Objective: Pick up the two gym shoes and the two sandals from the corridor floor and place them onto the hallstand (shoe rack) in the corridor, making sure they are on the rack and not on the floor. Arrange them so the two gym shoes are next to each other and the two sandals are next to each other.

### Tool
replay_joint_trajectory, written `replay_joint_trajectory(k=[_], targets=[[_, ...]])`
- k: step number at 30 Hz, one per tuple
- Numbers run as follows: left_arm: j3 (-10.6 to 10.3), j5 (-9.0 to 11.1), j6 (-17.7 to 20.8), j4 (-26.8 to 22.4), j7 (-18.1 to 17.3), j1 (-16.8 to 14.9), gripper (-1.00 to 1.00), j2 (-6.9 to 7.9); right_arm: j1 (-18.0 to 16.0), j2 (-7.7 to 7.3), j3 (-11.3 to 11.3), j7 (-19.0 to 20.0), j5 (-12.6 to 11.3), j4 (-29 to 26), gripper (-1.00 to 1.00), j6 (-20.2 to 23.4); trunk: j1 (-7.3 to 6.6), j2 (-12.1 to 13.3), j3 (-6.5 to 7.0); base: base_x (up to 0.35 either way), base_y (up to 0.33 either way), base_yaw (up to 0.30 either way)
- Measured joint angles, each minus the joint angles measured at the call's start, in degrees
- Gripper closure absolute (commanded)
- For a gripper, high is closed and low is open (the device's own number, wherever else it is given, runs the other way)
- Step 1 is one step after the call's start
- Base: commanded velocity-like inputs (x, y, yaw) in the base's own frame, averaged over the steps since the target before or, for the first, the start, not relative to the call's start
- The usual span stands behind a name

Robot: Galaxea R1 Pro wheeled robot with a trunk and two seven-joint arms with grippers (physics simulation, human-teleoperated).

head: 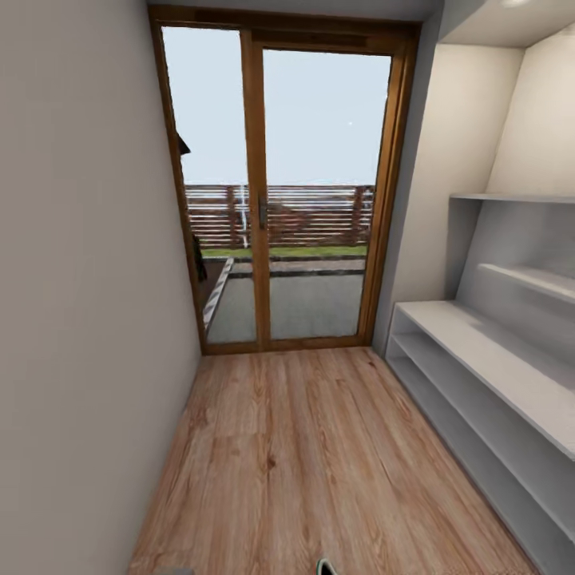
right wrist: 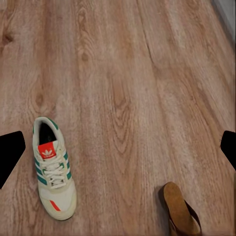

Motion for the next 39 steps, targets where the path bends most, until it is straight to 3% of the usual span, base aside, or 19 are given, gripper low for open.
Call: replay_joint_trajectory(k=[39], targets=[[0.0,0.0,0.0,-0.2,0.0,0.0,-1.0,0.0,0.0,0.0,0.0,0.0,0.0,0.0,-1.0,0.0,0.0,0.0,1.85,0.002,0.0,-0.22]])
